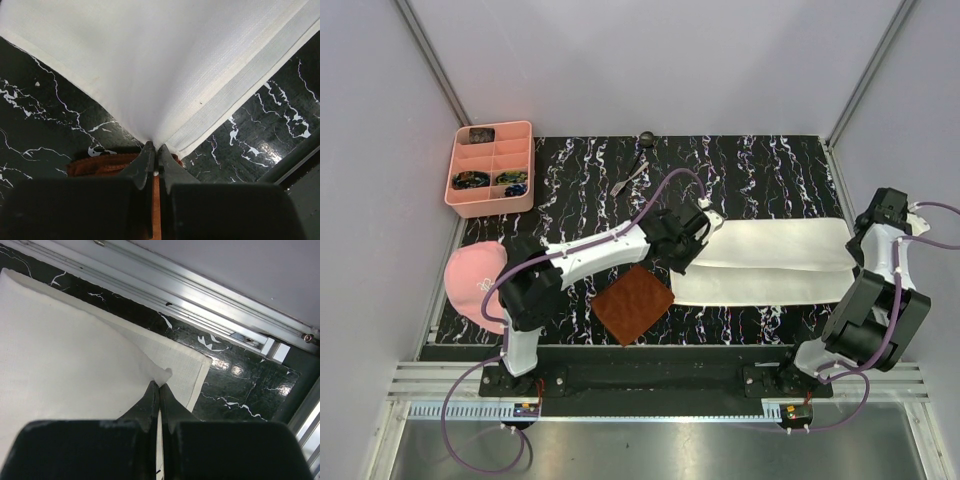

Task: Fold the napkin into a case and place the utensils inside
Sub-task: Fold and flatten the napkin at the corner of the board.

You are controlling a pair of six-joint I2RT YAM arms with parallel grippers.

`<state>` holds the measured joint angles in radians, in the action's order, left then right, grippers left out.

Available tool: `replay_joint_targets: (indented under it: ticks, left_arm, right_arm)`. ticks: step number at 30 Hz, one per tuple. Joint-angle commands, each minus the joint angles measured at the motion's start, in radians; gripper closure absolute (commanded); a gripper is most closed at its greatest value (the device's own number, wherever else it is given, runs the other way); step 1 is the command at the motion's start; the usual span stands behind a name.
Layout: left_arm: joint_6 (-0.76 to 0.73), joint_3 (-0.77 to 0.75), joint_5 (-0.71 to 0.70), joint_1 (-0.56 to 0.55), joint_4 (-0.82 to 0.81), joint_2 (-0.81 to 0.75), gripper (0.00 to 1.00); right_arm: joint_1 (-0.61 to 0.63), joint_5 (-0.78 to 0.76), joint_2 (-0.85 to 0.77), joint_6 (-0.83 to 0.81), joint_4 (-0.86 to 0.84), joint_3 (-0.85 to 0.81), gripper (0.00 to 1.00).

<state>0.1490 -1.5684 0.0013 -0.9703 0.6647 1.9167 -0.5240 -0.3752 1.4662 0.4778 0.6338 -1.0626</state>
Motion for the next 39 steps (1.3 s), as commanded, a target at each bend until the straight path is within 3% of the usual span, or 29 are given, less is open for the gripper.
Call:
replay_joint_targets:
  ticks: [1, 5, 29, 39]
  left_arm:
    - [-0.003, 0.019, 0.028, -0.008, 0.013, -0.021, 1.0]
    - [-0.011, 0.03, 0.026, -0.008, 0.032, -0.01, 1.0]
    - [-0.034, 0.008, 0.082, -0.015, 0.075, 0.038, 1.0]
    - [-0.032, 0.001, 0.098, -0.015, 0.078, 0.058, 1.0]
  right_arm:
    - [-0.005, -0.031, -0.03, 0.044, 0.01, 0.03, 1.0]
    - [-0.005, 0.004, -0.021, 0.068, 0.032, 0.052, 1.0]
    - [-0.022, -0.119, 0.08, 0.147, 0.087, 0.105, 1.0]
    - [-0.025, -0.166, 0.141, 0.156, 0.087, 0.101, 0.94]
